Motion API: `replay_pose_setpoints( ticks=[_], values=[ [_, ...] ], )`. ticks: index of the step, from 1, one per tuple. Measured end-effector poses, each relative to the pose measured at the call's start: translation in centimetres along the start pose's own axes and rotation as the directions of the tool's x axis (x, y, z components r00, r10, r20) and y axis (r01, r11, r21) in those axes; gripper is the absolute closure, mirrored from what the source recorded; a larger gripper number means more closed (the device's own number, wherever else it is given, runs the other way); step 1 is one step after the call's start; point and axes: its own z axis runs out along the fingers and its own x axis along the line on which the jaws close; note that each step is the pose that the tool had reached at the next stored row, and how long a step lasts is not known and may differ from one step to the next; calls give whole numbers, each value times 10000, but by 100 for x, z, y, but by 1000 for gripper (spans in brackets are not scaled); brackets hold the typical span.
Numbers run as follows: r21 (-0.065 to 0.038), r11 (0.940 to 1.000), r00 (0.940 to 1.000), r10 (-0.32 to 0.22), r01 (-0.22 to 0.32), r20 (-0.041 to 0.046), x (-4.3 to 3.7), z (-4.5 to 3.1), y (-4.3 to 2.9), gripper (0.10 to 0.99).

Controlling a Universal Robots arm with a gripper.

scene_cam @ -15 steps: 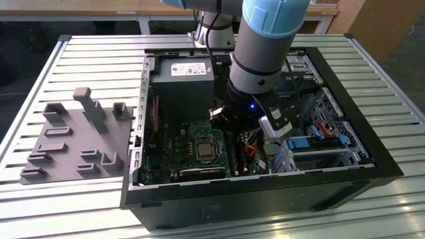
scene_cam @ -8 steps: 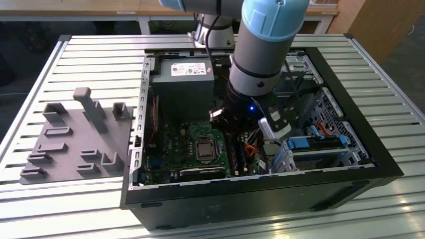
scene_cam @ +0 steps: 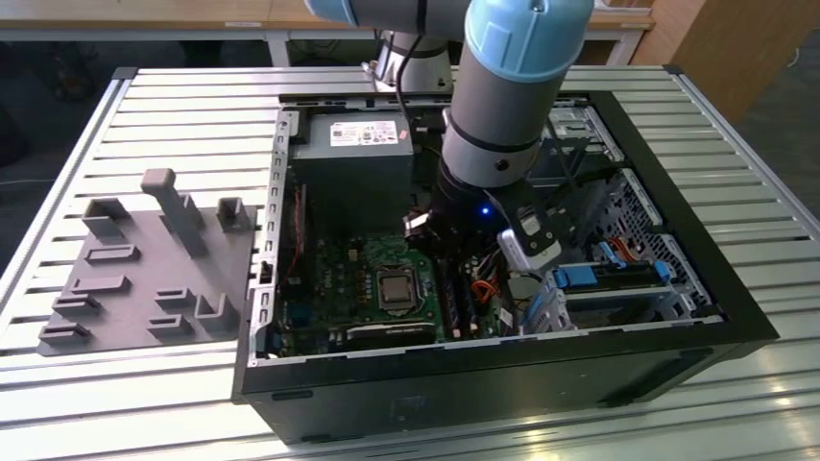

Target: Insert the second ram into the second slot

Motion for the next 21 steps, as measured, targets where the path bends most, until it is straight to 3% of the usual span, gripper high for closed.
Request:
replay_pose_setpoints(
  ticks=[5,8,13,21],
  values=[
    [106,9999,10000,5,-5,-3,-2,46,-1,980],
    [110,9999,10000,5,-5,-1,-2,43,1,980],
    [99,10000,10000,5,-5,1,2,-63,1,980],
    [99,10000,10000,3,-3,1,7,-133,1,980]
  ],
)
